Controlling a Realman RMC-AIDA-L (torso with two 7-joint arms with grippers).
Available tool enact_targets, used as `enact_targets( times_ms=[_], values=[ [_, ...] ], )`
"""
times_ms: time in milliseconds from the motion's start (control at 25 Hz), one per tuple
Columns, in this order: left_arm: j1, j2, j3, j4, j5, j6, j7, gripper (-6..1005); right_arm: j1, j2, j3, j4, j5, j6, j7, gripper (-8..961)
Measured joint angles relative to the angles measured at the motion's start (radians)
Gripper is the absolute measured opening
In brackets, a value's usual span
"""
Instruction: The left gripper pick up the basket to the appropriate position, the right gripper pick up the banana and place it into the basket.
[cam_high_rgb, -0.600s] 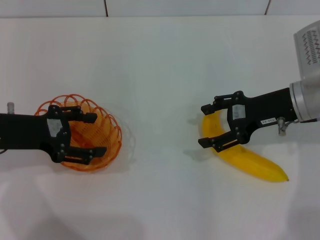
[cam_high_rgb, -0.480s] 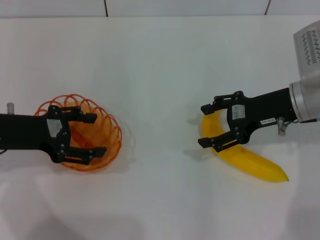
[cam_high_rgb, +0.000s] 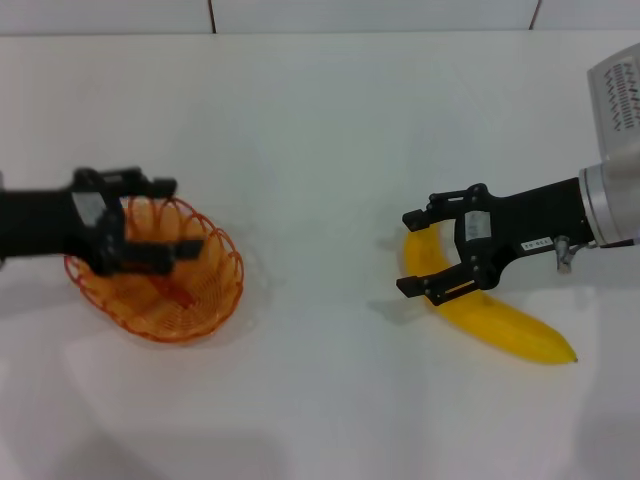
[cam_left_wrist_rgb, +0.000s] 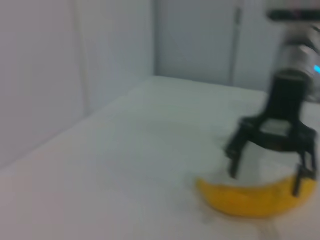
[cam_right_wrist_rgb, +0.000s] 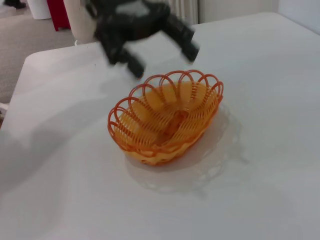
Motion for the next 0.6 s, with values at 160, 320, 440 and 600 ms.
enact_targets(
  times_ms=[160, 320, 440, 600],
  values=[
    [-0.001, 0.01, -0.024, 0.112, 0.021, -0.009, -0.205, 876, 0.001, -0.001, 0.0, 0.0, 0.0, 0.0, 0.002, 908],
    [-0.015, 0.042, -0.029, 0.179, 0.096, -0.03, -0.409, 876, 0.004, -0.001, -0.003, 0.0, 0.0, 0.0, 0.003, 908],
    [-0.028, 0.073, -0.034, 0.206, 0.148, -0.032, -0.539, 876, 0.003, -0.001, -0.002, 0.0, 0.0, 0.0, 0.003, 908],
    [-0.044, 0.106, -0.035, 0.213, 0.22, -0.039, -0.629, 876, 0.002, -0.001, -0.001, 0.0, 0.0, 0.0, 0.003, 908]
  ],
)
